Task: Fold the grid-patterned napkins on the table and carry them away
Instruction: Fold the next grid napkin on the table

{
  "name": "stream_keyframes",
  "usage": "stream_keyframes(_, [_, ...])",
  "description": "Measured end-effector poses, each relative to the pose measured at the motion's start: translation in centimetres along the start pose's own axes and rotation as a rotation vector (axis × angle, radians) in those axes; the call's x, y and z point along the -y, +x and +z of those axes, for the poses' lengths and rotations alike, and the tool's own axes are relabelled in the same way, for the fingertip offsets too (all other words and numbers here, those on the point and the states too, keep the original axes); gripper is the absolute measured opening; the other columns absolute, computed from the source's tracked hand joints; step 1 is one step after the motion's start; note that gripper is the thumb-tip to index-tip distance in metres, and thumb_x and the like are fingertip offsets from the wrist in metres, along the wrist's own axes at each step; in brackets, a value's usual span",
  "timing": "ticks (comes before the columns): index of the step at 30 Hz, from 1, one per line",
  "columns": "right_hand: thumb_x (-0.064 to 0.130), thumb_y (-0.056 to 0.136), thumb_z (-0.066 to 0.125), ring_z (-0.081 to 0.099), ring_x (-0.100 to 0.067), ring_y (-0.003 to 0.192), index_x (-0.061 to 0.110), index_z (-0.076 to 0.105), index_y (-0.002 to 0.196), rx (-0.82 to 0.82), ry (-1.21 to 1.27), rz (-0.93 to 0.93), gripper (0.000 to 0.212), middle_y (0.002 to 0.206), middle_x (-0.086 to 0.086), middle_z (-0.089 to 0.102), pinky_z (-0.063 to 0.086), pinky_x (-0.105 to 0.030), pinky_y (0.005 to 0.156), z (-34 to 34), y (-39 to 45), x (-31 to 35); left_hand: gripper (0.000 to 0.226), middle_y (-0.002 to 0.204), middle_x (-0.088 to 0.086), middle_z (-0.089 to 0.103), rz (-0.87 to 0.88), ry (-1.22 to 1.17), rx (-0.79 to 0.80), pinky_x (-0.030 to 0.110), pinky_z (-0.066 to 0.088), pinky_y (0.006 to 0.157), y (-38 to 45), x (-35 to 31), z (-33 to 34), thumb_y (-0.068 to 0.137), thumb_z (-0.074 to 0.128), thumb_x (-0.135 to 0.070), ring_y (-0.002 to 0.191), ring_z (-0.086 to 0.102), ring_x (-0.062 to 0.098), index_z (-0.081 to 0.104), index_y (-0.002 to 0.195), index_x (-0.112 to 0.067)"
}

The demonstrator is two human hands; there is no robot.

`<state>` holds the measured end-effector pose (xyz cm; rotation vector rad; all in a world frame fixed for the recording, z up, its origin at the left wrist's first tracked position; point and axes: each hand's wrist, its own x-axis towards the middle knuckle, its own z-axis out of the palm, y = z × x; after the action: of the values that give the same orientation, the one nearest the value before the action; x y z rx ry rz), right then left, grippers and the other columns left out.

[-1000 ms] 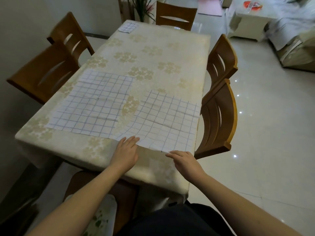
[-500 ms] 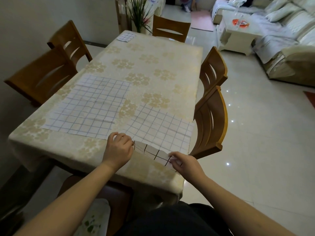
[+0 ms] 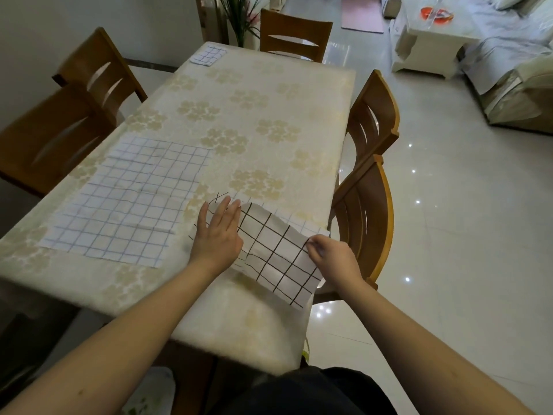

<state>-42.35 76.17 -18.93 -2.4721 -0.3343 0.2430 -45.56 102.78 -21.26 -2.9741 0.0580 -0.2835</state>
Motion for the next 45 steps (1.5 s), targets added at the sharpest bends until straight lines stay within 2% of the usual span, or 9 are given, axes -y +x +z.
stream_keyframes(6, [0.03,0.097,0.053,0.065,-0.02,0.081,0.016,0.068,0.102,0.142,-0.058,0.034,0.022,0.086,-0.002,0.071,0.054,-0.037,0.072,-0.4,7.8,-2.3,0.072,0.164,0.008,0.004,-0.104,-0.07,0.093,0.053,0.005,0.119,4.0,-1.3,3.7,0.092,0.029,-0.042,0.151,0.0,0.023,0.012,0.155,-0.009])
stream_keyframes(15, [0.025,0.098,0.047,0.062,-0.025,0.07,0.011,0.067,0.092,0.244,-0.191,0.109,0.025,0.076,-0.008,0.067,0.05,-0.036,0.062,2.4,14.8,-6.7,0.066,0.162,0.009,0.018,-0.12,-0.184,0.313,0.044,0.005,0.118,0.6,-2.5,8.1,0.099,0.023,-0.05,0.149,0.011,0.024,0.024,0.154,-0.014])
stream_keyframes(18, [0.028,0.097,0.048,0.064,-0.026,0.083,0.015,0.066,0.108,0.228,-0.255,0.119,0.025,0.093,-0.008,0.071,0.054,-0.04,0.072,3.7,15.7,-7.9,0.066,0.161,0.009,0.022,-0.124,-0.189,0.42,0.044,0.007,0.115,-0.3,-2.1,9.2,0.099,0.019,-0.055,0.147,0.013,0.023,0.026,0.154,-0.017])
stream_keyframes(21, [0.035,0.096,0.05,0.057,-0.027,0.113,0.016,0.05,0.137,0.11,-0.283,0.034,0.046,0.126,-0.007,0.061,0.048,-0.042,0.092,5.1,15.4,-8.5,0.069,0.161,0.007,0.02,-0.135,-0.192,0.515,0.045,0.009,0.113,-0.7,-2.4,10.1,0.096,0.024,-0.06,0.147,0.012,0.023,0.026,0.153,-0.022])
stream_keyframes(27, [0.038,0.094,0.049,0.032,-0.029,0.143,0.014,0.033,0.15,0.175,-0.324,-0.27,0.062,0.153,-0.01,0.038,0.026,-0.048,0.115,8.5,12.5,-6.8,0.079,0.163,0.008,0.012,-0.186,-0.163,0.622,0.051,0.003,0.112,-0.6,-3.0,11.4,0.091,0.014,-0.075,0.147,0.004,0.025,0.014,0.155,-0.028])
stream_keyframes(32, [0.047,0.09,0.032,0.032,-0.031,0.143,0.016,0.035,0.149,0.32,-0.427,-0.419,0.066,0.155,-0.008,0.036,0.017,-0.046,0.114,11.5,10.4,-5.3,0.08,0.162,0.008,0.017,-0.181,-0.161,0.591,0.052,0.007,0.114,-1.0,-2.7,11.4,0.092,0.012,-0.075,0.147,0.012,0.024,0.019,0.155,-0.026])
stream_keyframes(36, [0.051,0.092,0.033,0.036,-0.032,0.141,0.017,0.036,0.148,0.378,-0.454,-0.417,0.066,0.154,-0.008,0.038,0.022,-0.049,0.111,12.5,10.2,-6.3,0.071,0.163,0.007,0.014,-0.201,-0.164,0.541,0.045,-0.001,0.117,-1.4,-1.9,11.0,0.097,0.017,-0.063,0.149,0.01,0.022,0.021,0.155,-0.024])
stream_keyframes(40, [0.06,0.097,0.023,0.02,-0.028,0.147,0.021,0.019,0.153,0.431,-0.444,-0.424,0.068,0.16,-0.004,0.022,0.013,-0.05,0.114,12.7,10.7,-8.2,0.066,0.162,0.007,0.018,-0.243,-0.137,0.545,0.045,-0.004,0.117,-2.7,-0.2,11.4,0.099,0.012,-0.059,0.148,0.013,0.024,0.022,0.155,-0.025])
stream_keyframes(45, [0.067,0.095,0.005,-0.003,-0.023,0.149,0.024,0.004,0.155,0.466,-0.436,-0.435,0.074,0.162,0.001,0.001,-0.001,-0.047,0.118,12.8,10.9,-8.7,0.072,0.162,0.0,-0.012,-0.424,-0.05,0.599,0.041,-0.022,0.112,-3.3,2.9,11.5,0.087,-0.008,-0.069,0.15,-0.01,0.021,-0.01,0.151,-0.037])
